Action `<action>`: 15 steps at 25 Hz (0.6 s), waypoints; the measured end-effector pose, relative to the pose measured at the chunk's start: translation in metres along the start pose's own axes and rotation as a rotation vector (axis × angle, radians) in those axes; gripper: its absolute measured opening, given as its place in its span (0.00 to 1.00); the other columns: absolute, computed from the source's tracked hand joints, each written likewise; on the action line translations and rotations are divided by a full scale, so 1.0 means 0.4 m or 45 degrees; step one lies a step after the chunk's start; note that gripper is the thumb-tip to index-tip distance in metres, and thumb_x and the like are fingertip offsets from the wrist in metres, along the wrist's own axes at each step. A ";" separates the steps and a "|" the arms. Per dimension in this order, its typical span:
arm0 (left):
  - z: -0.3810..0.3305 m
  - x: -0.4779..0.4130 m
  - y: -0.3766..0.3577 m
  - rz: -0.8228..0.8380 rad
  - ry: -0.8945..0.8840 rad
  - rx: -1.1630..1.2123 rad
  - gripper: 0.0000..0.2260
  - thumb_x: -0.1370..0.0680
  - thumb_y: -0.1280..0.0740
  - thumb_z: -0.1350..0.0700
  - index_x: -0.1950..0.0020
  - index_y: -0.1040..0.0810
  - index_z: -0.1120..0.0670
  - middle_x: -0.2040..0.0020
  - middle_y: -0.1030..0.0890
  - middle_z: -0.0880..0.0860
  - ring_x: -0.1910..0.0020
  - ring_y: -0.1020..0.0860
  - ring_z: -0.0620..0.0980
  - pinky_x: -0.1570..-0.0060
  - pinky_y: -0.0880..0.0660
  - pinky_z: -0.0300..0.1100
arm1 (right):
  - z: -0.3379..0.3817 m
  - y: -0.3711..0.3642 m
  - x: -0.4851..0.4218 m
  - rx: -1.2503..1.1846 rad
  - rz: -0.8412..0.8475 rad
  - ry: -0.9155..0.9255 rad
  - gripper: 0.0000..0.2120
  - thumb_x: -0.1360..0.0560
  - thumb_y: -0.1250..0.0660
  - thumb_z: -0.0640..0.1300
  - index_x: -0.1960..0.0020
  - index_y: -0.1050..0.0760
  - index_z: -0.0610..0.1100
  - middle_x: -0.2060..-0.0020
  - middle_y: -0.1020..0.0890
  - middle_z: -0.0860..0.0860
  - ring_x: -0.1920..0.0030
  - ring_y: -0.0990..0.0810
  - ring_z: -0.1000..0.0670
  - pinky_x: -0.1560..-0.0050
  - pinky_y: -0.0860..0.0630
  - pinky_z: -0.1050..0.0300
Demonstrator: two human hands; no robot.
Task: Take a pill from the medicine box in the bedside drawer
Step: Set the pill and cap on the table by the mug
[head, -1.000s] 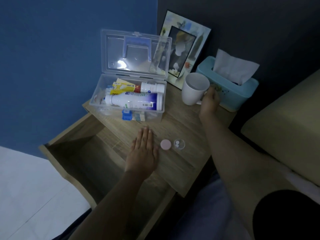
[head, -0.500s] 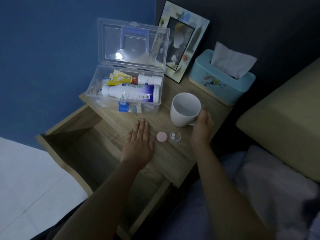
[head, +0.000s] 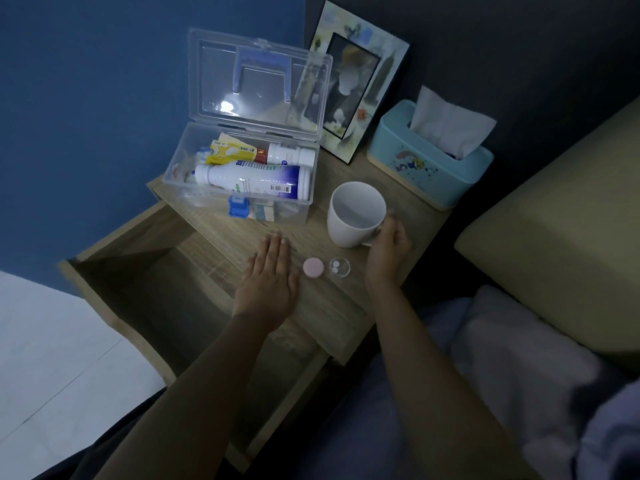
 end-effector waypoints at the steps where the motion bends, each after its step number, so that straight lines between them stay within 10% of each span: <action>1: 0.001 0.000 0.000 0.001 -0.001 0.005 0.27 0.18 0.57 0.46 0.22 0.57 0.57 0.21 0.57 0.55 0.22 0.60 0.51 0.25 0.57 0.48 | 0.002 -0.001 -0.002 0.033 0.016 -0.024 0.11 0.21 0.43 0.43 0.57 0.23 0.43 0.63 0.21 0.52 0.69 0.23 0.68 0.70 0.29 0.76; 5: -0.004 0.002 0.018 0.082 -0.038 0.066 0.28 0.18 0.55 0.46 0.22 0.57 0.58 0.21 0.57 0.56 0.22 0.59 0.52 0.25 0.56 0.48 | 0.032 0.003 -0.005 0.111 0.098 -0.138 0.14 0.20 0.45 0.46 0.39 0.30 0.39 0.52 0.24 0.51 0.56 0.24 0.58 0.61 0.28 0.71; 9: -0.006 0.007 0.104 -0.031 -0.115 0.204 0.28 0.18 0.52 0.46 0.22 0.53 0.58 0.21 0.52 0.56 0.22 0.54 0.50 0.27 0.55 0.43 | 0.111 0.004 -0.021 0.195 0.114 -0.031 0.06 0.21 0.42 0.45 0.49 0.30 0.43 0.61 0.27 0.55 0.58 0.27 0.54 0.57 0.31 0.61; 15: 0.065 0.023 0.274 -0.236 -0.222 0.121 0.28 0.18 0.50 0.47 0.22 0.51 0.58 0.21 0.49 0.56 0.22 0.51 0.50 0.30 0.55 0.39 | 0.295 -0.145 0.000 0.360 0.328 0.407 0.04 0.22 0.40 0.45 0.55 0.30 0.46 0.62 0.26 0.57 0.61 0.27 0.60 0.62 0.33 0.77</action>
Point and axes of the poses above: each hand's wrist, its own x-axis away from the middle knuckle, its own y-axis out of the back of the hand, z = x × y, the point moved 7 cm from there along -x, towards the middle knuckle
